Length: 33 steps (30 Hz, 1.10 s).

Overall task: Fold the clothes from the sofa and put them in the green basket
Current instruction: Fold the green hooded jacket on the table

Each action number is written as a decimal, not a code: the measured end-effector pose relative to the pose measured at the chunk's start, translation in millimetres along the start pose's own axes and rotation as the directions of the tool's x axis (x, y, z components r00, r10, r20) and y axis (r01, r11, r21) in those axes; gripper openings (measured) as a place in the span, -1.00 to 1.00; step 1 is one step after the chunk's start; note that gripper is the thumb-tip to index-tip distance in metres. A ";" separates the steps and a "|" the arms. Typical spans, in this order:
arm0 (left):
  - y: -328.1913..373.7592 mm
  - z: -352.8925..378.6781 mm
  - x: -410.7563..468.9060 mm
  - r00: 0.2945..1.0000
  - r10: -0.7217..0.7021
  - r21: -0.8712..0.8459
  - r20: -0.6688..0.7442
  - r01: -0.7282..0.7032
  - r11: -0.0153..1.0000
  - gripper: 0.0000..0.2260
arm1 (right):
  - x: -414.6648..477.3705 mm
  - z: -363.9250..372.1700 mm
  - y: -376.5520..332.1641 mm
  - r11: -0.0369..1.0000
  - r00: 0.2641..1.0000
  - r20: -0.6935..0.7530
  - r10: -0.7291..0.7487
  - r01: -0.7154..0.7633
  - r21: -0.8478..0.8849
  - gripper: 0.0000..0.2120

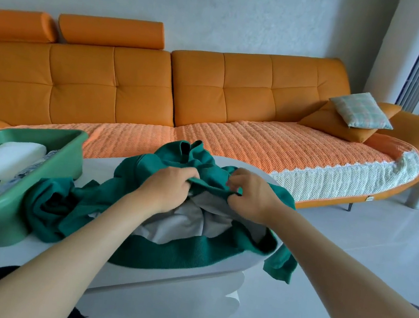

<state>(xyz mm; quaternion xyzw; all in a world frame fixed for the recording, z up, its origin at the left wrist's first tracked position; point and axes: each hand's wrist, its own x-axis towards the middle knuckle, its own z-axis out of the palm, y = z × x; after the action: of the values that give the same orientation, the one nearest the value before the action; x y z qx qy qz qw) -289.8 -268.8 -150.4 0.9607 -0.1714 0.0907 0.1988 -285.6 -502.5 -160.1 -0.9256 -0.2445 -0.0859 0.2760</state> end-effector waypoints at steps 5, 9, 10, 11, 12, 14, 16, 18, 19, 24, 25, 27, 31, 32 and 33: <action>21.2 2.2 -19.5 0.674 -0.150 0.054 0.723 0.162 0.985 -0.94 | -2.3 -15.8 -7.7 0.988 0.883 0.459 0.097 -0.141 0.062 -0.82; 19.0 3.5 -22.1 0.544 -0.090 -0.174 0.834 0.414 0.893 -0.81 | -4.4 0.2 -17.0 0.964 0.744 0.657 0.122 -0.246 0.100 -0.79; 15.3 1.6 -16.2 0.637 -0.057 -0.252 0.769 0.384 0.888 -0.81 | -0.3 2.9 -18.7 0.950 0.802 0.586 0.112 -0.259 0.173 -0.76; 11.6 -0.1 -9.7 0.759 -0.029 -0.331 0.650 0.317 0.889 -0.86 | 4.2 4.5 -19.8 0.947 0.876 0.467 0.119 -0.241 0.211 -0.77; 6.7 -1.8 -2.9 0.871 -0.030 -0.373 0.490 0.241 0.896 -0.90 | 9.7 5.5 -19.8 0.958 0.940 0.315 0.133 -0.203 0.201 -0.79; -7.3 -4.7 13.3 0.982 -0.093 -0.267 0.164 0.135 0.954 -0.92 | 21.8 11.0 -15.9 0.995 0.993 0.061 0.098 -0.099 0.010 -0.83; -25.6 -4.3 27.2 0.992 -0.124 0.116 0.014 0.122 0.986 -0.72 | 29.9 19.4 -11.5 0.981 0.991 0.121 0.059 -0.035 -0.193 -0.55; -44.4 -2.8 33.8 0.966 -0.243 0.393 0.084 0.191 0.899 -0.39 | 38.6 24.5 -10.3 0.966 0.960 0.252 0.125 -0.059 -0.253 -0.32; -52.5 -2.3 36.0 0.943 -0.305 0.432 0.134 0.222 0.874 -0.27 | 43.6 25.6 -10.6 0.970 0.935 0.319 0.155 -0.083 -0.229 -0.33; -78.4 -3.4 31.9 0.880 -0.380 0.335 0.284 0.280 0.900 -0.15 | 74.5 35.4 -22.9 0.969 0.747 0.624 0.231 -0.119 -0.217 -0.63; -80.2 -7.5 32.7 0.878 -0.371 0.308 0.301 0.279 0.910 -0.20 | 82.3 38.2 -23.8 0.969 0.739 0.631 0.234 -0.125 -0.214 -0.63; -82.6 -18.2 38.8 0.851 -0.364 0.241 0.379 0.288 0.927 -0.35 | 99.3 42.3 -24.7 0.974 0.740 0.635 0.223 -0.150 -0.167 -0.69; -85.5 -43.3 64.5 0.644 -0.446 0.196 0.622 0.424 0.884 -0.63 | 138.8 50.7 -21.2 0.962 0.909 0.344 0.234 -0.268 0.053 -0.83; -87.6 -46.9 73.4 0.647 -0.436 0.201 0.625 0.407 0.891 -0.70 | 150.3 53.2 -17.4 0.963 0.934 0.259 0.245 -0.265 0.045 -0.84; -90.6 -49.4 83.1 0.700 -0.413 0.188 0.582 0.378 0.907 -0.76 | 162.7 56.0 -12.9 0.966 0.946 0.212 0.245 -0.256 0.024 -0.83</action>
<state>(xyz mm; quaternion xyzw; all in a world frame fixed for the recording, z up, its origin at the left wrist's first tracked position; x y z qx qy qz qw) -185.0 -194.7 -117.4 0.9568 -0.0137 -0.2639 0.1215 -149.8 -396.2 -152.9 -0.9456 -0.1544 0.0532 0.2814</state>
